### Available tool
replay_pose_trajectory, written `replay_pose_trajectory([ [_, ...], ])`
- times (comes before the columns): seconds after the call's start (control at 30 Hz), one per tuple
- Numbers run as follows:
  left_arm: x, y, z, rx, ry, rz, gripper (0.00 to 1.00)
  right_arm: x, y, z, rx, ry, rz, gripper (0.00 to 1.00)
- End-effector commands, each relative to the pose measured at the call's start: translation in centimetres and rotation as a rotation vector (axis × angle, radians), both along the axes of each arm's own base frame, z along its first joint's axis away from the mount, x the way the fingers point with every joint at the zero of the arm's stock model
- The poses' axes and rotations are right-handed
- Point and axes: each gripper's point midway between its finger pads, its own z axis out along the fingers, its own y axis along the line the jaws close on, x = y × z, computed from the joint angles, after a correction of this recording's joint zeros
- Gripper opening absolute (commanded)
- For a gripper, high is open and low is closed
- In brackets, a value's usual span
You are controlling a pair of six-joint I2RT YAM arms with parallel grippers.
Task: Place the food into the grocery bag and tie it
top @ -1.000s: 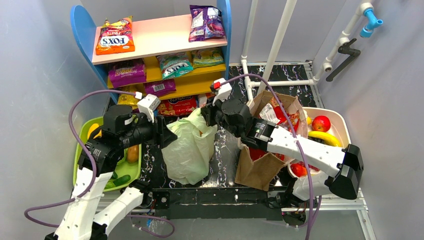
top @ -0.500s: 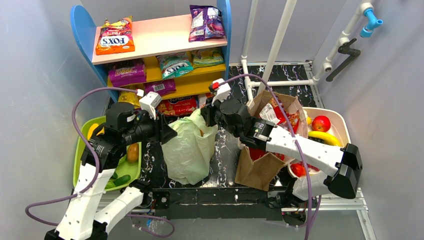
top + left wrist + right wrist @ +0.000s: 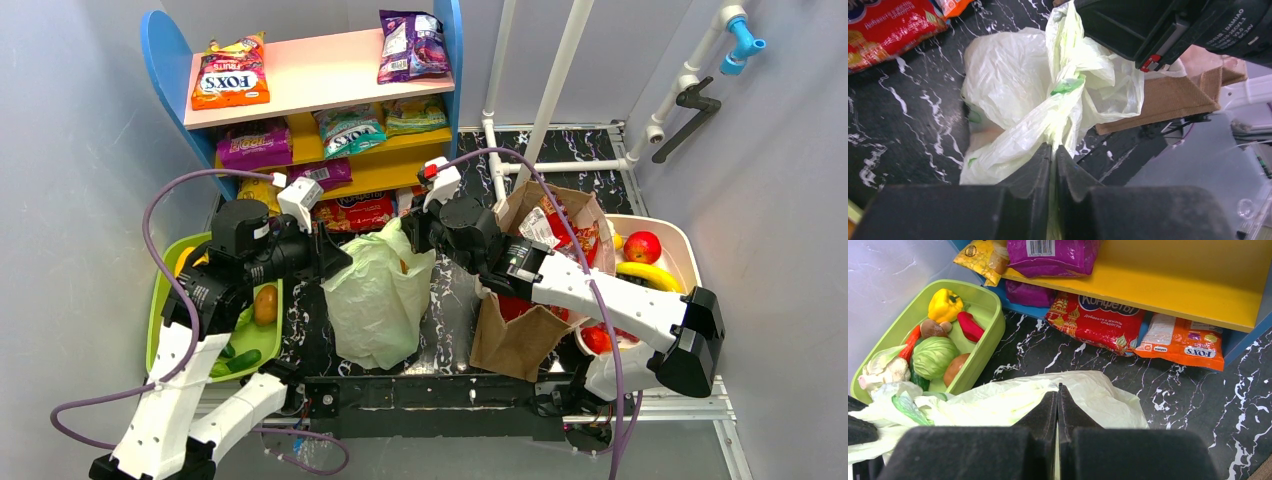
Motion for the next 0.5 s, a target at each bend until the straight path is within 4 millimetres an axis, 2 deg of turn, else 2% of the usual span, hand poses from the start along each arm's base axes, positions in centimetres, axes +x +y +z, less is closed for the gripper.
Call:
replay_pose_trajectory([
  [0.0, -0.3, -0.1, 2.0, -0.027, -0.043, -0.012, 0.00, 0.4, 0.3, 3.1, 0.061, -0.046, -0.009, 0.01],
  [0.2, -1.1, 0.2, 2.2, -0.020, -0.035, -0.016, 0.00, 1.8, -1.3, 3.1, 0.017, -0.045, -0.128, 0.01],
  [0.47, -2.4, 1.1, 1.5, 0.022, -0.019, -0.018, 0.00, 7.6, -7.5, 2.6, -0.032, 0.026, -0.431, 0.01],
])
